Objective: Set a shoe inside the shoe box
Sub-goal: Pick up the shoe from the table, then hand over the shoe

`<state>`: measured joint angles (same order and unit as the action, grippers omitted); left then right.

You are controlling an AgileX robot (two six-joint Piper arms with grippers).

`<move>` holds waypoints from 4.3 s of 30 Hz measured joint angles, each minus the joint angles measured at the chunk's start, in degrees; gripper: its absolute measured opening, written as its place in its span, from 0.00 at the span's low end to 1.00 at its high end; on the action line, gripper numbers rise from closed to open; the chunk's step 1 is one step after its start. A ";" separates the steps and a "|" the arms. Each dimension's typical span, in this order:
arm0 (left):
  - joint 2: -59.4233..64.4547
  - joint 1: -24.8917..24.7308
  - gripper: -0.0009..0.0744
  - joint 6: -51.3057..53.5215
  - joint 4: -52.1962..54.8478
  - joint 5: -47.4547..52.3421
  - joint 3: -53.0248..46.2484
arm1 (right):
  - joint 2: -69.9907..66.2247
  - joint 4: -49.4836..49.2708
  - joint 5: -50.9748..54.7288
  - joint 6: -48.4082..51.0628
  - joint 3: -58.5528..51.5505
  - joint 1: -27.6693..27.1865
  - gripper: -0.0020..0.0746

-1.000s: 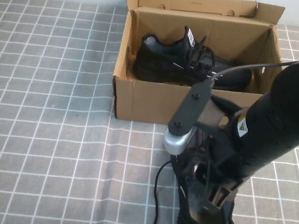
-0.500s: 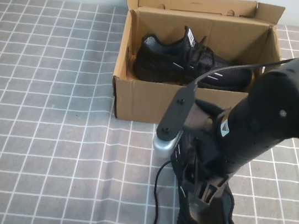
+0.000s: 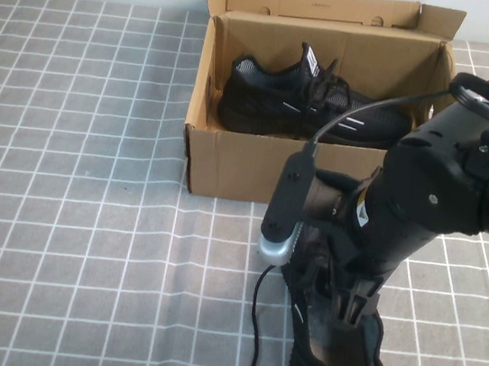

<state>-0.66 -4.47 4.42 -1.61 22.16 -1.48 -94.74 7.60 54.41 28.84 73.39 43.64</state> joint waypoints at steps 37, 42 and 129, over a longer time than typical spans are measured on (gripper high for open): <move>0.00 0.00 0.01 0.00 0.00 0.00 0.00 | -1.13 5.05 3.02 -9.83 0.09 0.00 0.02; 0.00 0.00 0.01 0.00 0.00 0.00 0.00 | 5.74 3.38 8.77 -10.10 1.97 0.00 0.02; 81.30 -9.83 0.01 67.09 -45.56 47.62 77.16 | 18.23 -2.55 11.31 -0.41 10.56 -0.24 0.02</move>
<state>80.64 -14.30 71.50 -47.17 69.78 75.68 -76.51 5.05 65.72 28.43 83.95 43.40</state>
